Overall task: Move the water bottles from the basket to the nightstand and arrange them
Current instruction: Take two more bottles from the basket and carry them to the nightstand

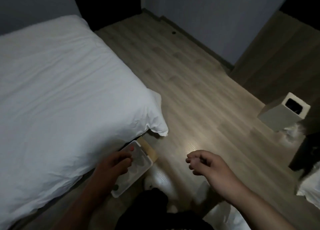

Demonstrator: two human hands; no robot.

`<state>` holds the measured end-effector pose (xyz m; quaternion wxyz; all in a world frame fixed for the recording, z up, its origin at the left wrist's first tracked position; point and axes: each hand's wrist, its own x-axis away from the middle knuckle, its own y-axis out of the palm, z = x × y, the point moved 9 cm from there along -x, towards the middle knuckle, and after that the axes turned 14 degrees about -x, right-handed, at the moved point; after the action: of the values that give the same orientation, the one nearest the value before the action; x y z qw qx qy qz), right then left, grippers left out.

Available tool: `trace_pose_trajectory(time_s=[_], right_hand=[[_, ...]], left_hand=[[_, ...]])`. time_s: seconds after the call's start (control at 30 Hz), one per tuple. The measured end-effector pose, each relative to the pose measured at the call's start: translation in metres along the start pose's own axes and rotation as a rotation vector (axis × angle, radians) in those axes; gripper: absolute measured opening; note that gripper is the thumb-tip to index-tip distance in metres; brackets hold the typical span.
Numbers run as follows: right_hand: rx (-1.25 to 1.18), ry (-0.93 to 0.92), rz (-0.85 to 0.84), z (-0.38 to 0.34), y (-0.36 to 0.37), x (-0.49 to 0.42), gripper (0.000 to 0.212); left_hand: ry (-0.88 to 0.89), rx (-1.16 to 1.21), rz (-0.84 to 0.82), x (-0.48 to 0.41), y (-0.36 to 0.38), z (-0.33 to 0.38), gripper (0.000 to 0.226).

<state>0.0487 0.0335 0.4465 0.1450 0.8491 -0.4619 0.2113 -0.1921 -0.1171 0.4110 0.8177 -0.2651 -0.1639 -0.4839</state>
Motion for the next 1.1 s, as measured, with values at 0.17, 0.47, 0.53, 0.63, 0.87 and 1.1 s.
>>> trace_pose_trajectory(time_s=[0.17,0.47,0.53,0.63,0.87,1.1], right_hand=[[0.161,0.025,-0.181,-0.017,0.06,-0.045,0.023],[0.478,0.039,-0.634,-0.003,0.199,-0.082,0.014],[0.544,0.033,-0.738,0.011,0.223,-0.088,0.023],[0.631,0.042,-0.823,0.035,0.242,-0.105,0.022],[0.911,-0.04,-0.896,0.112,0.25,-0.189,0.029],[1.28,-0.121,-1.012,0.232,0.265,-0.311,0.039]], left_hand=[[-0.051,0.149,0.171,-0.006,-0.045,-0.041,0.035],[-0.183,0.288,0.521,0.05,-0.108,-0.12,0.028],[-0.244,0.332,0.567,0.062,-0.11,-0.15,0.032],[-0.298,0.358,0.601,0.066,-0.106,-0.178,0.033],[-0.422,0.355,0.611,0.002,-0.077,-0.226,0.021],[-0.485,0.034,0.472,-0.15,-0.028,-0.313,0.033]])
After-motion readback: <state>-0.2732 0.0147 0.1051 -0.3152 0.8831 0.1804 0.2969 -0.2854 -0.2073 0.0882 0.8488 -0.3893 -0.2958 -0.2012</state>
